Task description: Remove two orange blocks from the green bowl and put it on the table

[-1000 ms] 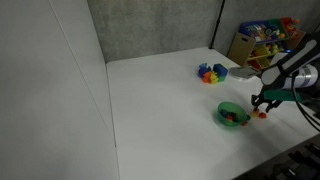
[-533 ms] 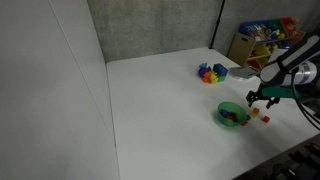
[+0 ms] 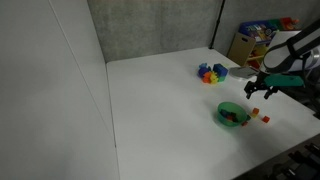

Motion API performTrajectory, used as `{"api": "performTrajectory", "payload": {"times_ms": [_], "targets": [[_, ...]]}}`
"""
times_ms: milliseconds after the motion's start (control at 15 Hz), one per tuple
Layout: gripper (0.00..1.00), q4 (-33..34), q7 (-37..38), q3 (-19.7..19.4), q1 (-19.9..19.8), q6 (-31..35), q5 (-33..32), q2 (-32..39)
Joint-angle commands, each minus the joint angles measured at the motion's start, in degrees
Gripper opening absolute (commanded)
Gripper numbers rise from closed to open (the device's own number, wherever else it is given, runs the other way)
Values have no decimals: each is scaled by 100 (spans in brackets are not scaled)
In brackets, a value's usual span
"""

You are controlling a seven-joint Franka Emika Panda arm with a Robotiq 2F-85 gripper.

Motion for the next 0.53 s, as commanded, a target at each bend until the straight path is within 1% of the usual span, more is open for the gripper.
{"api": "performTrajectory", "payload": {"times_ms": [0, 200, 467], "targets": [[100, -446, -19, -8, 249, -369, -496, -790], [100, -678, 112, 36, 442, -807, -910, -1397], [100, -906, -27, 301, 440, -1603, -1013, -2403]]}}
